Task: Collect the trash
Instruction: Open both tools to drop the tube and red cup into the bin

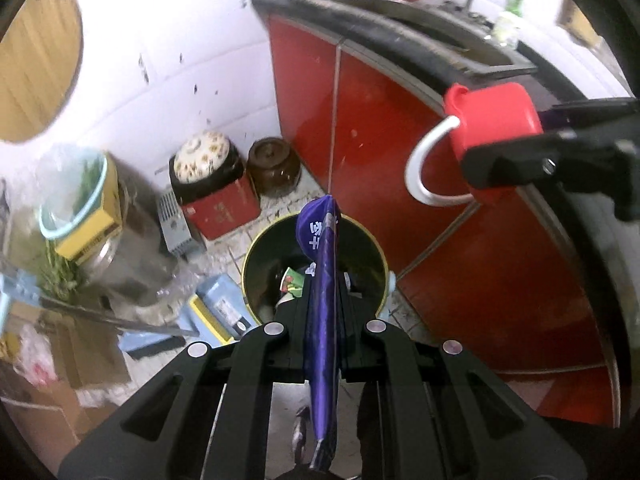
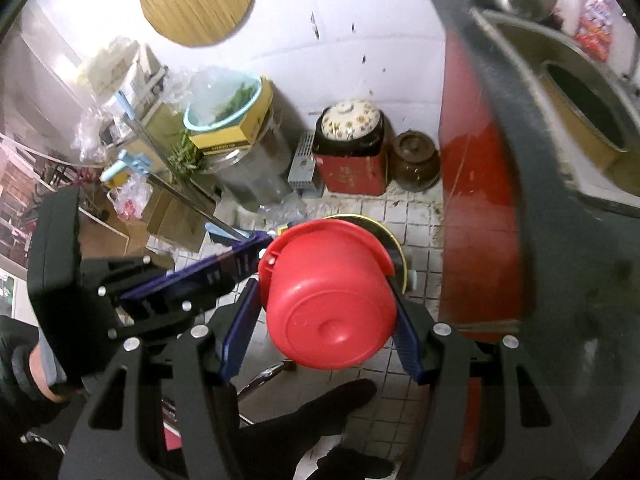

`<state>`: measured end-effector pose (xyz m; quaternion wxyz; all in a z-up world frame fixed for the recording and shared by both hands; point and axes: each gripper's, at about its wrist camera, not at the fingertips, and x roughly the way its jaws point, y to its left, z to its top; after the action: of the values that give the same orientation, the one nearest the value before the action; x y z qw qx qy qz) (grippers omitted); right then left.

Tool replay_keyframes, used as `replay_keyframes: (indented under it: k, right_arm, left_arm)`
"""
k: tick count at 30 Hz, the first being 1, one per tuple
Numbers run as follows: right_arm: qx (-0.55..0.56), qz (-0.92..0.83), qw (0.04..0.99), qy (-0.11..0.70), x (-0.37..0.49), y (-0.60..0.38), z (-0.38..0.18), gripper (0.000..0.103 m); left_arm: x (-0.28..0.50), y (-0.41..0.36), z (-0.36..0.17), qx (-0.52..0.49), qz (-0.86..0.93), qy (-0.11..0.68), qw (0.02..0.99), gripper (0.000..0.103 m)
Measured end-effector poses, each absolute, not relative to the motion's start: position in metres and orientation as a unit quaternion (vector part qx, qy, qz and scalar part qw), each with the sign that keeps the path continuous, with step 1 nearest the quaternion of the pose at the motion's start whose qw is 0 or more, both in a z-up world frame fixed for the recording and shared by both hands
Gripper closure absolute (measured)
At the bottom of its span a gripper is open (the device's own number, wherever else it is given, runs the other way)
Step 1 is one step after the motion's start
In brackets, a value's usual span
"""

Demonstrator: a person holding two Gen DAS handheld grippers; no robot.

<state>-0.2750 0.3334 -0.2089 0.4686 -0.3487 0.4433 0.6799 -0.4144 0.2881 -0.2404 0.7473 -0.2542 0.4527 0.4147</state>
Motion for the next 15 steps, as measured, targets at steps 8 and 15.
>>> replay_keyframes:
  k: [8,15]
  right_arm:
    - [-0.380,0.653,0.447,0.479,-0.289,0.389,-0.290,0.043]
    - [-0.376,0.642,0.436,0.506,-0.293,0.420,-0.325,0.020]
  left_arm:
    - [-0.422,0.320,-0.310,-0.300,0.410,0.447,0.736,0.094]
    - [-0.427,0.336,-0.338,-0.320,0.409,0.427,0.740,0.026]
